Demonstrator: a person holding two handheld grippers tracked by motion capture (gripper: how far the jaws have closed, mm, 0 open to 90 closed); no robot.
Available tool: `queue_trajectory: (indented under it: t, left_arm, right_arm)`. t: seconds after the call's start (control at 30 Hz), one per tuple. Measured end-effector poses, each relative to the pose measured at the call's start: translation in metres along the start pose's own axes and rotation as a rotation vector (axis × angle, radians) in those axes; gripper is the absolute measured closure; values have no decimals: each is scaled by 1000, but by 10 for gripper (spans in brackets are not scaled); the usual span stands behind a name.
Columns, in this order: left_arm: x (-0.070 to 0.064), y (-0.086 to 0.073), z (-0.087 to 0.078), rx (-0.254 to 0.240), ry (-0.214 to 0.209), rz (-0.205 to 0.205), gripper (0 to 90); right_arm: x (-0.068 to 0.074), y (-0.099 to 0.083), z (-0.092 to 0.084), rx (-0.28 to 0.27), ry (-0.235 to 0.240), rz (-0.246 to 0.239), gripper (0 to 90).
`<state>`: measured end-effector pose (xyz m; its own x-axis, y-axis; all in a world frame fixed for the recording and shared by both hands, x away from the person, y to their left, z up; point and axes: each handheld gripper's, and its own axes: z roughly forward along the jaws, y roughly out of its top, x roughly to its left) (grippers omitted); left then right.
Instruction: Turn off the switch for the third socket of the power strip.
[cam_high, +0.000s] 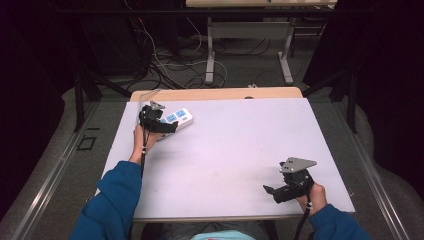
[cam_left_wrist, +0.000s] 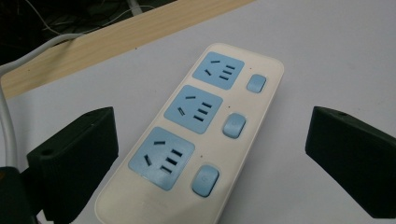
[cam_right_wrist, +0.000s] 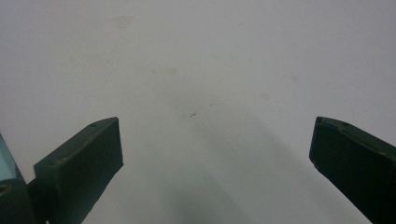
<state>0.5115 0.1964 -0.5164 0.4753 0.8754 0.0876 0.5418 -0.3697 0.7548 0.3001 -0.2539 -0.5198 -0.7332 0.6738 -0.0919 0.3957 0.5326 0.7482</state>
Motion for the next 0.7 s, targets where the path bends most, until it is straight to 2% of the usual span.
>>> queue_trajectory:
  t: [0.07,0.1,0.13,0.2,0.27,0.3,0.37,0.43,0.47,0.57,0.63,0.7]
  left_arm:
    - [-1,2,1,2,6,4,79]
    - [-1,3,3,-15,8,6,97]
    - [-2,4,2,4,-7,1,125]
    - [-2,5,5,-2,-13,11,174]
    - [-4,5,8,-18,-18,-3,211]
    - [-4,5,10,-25,-23,12,241]
    - [-7,6,12,-20,-30,3,281]
    - [-7,7,14,-30,-34,4,349]
    - [-7,7,15,-42,-38,-13,381]
    - [-7,8,16,-38,-51,-27,483]
    - [-6,8,18,-54,-66,-38,551]
    - [-8,9,19,-53,-72,-34,624]
  right_arm:
    - [0,0,0,1,0,3,21]
    - [0,0,0,0,3,1,21]
    - [0,0,0,-1,-1,2,21]
    - [0,0,1,-5,-3,1,21]
    - [0,0,1,1,-1,2,22]
    - [0,0,0,3,-2,1,21]
    - [0,0,0,1,3,2,22]
    - [0,0,2,-3,1,8,22]
    - [0,0,1,5,0,8,23]
    - [0,0,2,-1,4,8,23]
    - [0,-1,2,-4,-1,9,23]
    - [-1,-1,1,-3,6,6,22]
